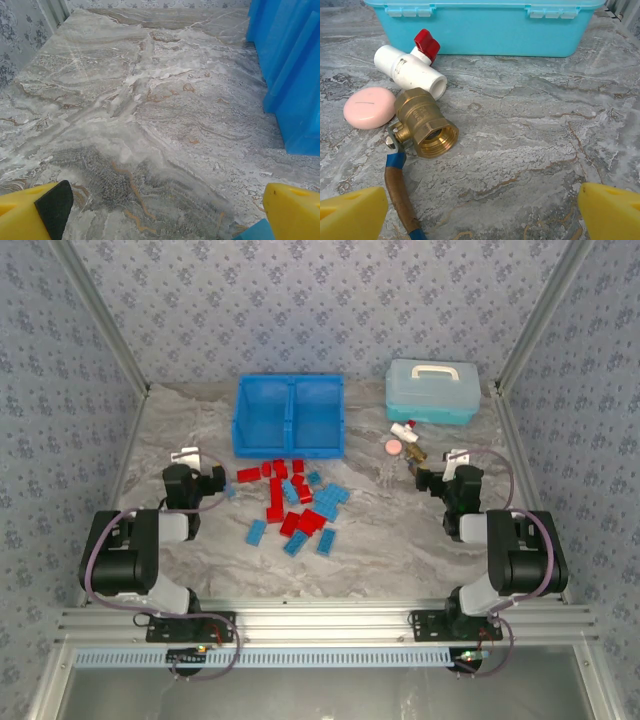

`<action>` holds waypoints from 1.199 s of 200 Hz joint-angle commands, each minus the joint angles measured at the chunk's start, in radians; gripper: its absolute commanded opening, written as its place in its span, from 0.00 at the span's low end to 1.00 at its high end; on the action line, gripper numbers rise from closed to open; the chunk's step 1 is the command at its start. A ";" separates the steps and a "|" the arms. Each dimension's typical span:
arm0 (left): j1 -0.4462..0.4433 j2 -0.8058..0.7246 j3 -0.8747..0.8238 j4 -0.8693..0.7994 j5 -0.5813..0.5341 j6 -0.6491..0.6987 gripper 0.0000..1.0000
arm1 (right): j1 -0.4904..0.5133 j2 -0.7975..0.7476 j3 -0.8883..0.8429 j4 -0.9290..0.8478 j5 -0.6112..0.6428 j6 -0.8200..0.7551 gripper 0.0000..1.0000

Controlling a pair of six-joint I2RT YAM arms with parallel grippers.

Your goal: Sort the legos into containers by color

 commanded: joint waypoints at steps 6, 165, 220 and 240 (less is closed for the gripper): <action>0.005 0.004 -0.003 0.022 0.013 -0.008 0.99 | -0.005 0.002 0.008 0.006 -0.002 -0.017 1.00; -0.077 -0.337 0.050 -0.324 -0.098 -0.032 0.99 | 0.154 -0.375 0.432 -1.005 0.106 0.329 0.96; -0.125 -0.553 0.382 -0.983 0.144 -0.062 0.99 | 0.492 -0.075 0.828 -1.392 -0.027 0.227 0.96; -0.129 -0.579 0.490 -1.163 0.283 0.037 0.99 | 0.588 0.047 0.884 -1.429 0.016 0.236 0.96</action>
